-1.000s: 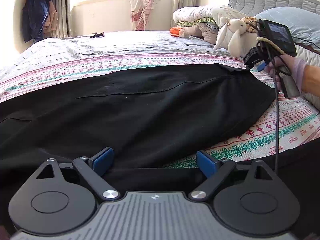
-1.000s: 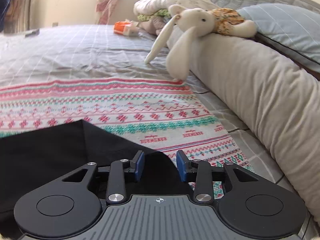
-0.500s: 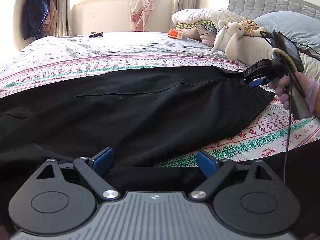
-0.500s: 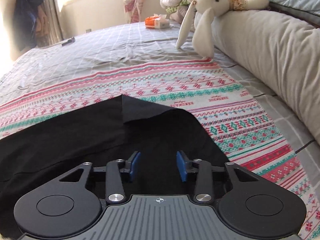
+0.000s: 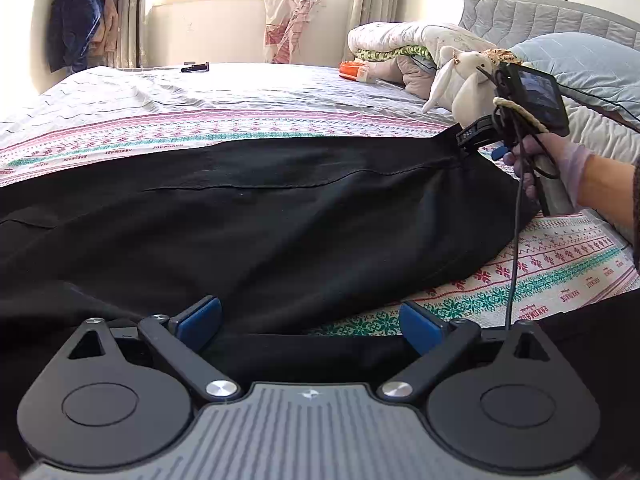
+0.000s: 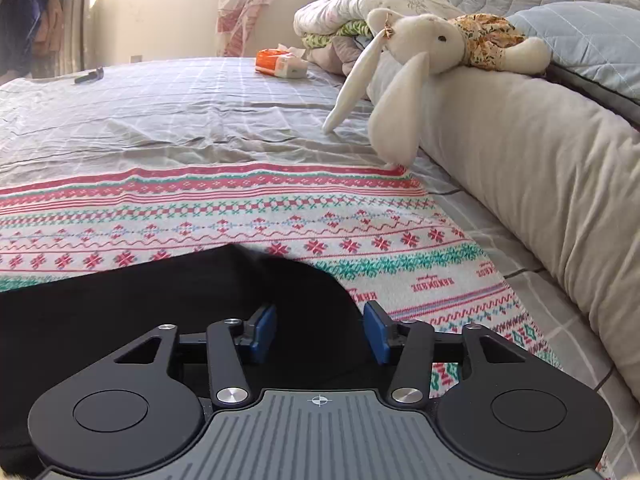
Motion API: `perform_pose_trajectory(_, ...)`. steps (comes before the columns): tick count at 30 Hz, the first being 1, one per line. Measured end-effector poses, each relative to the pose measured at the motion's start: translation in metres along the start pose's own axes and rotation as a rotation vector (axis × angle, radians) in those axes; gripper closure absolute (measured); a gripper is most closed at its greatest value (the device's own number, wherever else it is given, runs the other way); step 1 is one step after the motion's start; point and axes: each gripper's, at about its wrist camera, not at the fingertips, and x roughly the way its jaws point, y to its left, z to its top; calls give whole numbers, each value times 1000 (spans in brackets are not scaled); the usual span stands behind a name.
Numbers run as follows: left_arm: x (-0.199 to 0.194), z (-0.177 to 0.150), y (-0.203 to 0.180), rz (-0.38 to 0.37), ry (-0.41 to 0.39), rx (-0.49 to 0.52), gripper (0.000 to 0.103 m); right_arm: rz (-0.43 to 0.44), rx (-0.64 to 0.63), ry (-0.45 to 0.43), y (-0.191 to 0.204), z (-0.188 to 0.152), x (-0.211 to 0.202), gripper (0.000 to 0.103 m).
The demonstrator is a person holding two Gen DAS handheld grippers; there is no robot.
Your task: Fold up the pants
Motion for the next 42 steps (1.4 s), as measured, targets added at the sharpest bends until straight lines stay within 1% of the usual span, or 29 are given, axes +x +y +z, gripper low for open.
perform_pose_trajectory(1,-1,0,-1,6,0,-6,0,0,-14,2,-3,-4,-7,43)
perform_pose_trajectory(4,-5,2,-4,-4,6,-22,0,-68,-64,3,-19,-6,-24,41)
perform_pose_trajectory(6,-9,5,-6,-21,-5,-43,0,-85,-33,4,-39,-2,-34,41)
perform_pose_trajectory(8,-11,5,-7,-29,-11,-57,0,-47,34,13,-61,1,-45,41)
perform_pose_trajectory(10,-10,4,-8,-25,-5,-57,0,30,75,50,-72,0,-48,42)
perform_pose_trajectory(12,-9,3,-9,-18,-5,-49,0,98,84,93,-70,-8,-46,44)
perform_pose_trajectory(14,-9,4,-10,-7,-5,-45,0,124,77,122,-58,-20,-44,45)
perform_pose_trajectory(16,-10,4,-9,1,-8,-47,0,93,49,143,-46,-32,-40,45)
perform_pose_trajectory(17,-10,4,-8,8,-4,-47,0,81,44,127,-44,-37,-40,44)
perform_pose_trajectory(18,-11,5,-7,20,2,-49,0,79,47,114,-45,-41,-44,41)
perform_pose_trajectory(19,-12,6,-6,34,8,-55,0,83,59,109,-49,-43,-45,41)
perform_pose_trajectory(20,-13,8,-5,46,12,-62,0,76,70,116,-54,-44,-45,40)
perform_pose_trajectory(21,-14,10,-3,53,14,-72,0,27,76,130,-60,-43,-45,36)
perform_pose_trajectory(23,-19,14,3,63,18,-103,0,-154,57,167,-69,-39,-46,36)
perform_pose_trajectory(24,-22,16,6,68,19,-118,0,-190,42,185,-72,-37,-49,37)
perform_pose_trajectory(25,-25,18,10,78,19,-134,0,-170,42,182,-75,-36,-56,37)
perform_pose_trajectory(27,-31,23,19,108,21,-159,0,-64,49,150,-72,-34,-76,36)
perform_pose_trajectory(28,-34,25,23,130,26,-169,0,-17,39,146,-66,-32,-86,32)
perform_pose_trajectory(30,-40,28,33,174,37,-193,0,41,-1,141,-50,-29,-102,28)
perform_pose_trajectory(34,-53,28,63,260,62,-258,0,132,-96,111,1,-21,-132,23)
perform_pose_trajectory(40,-74,22,107,361,67,-319,0,284,-141,114,79,-12,-157,17)
perform_pose_trajectory(42,-83,19,122,387,61,-342,0,331,-162,115,112,-12,-166,16)
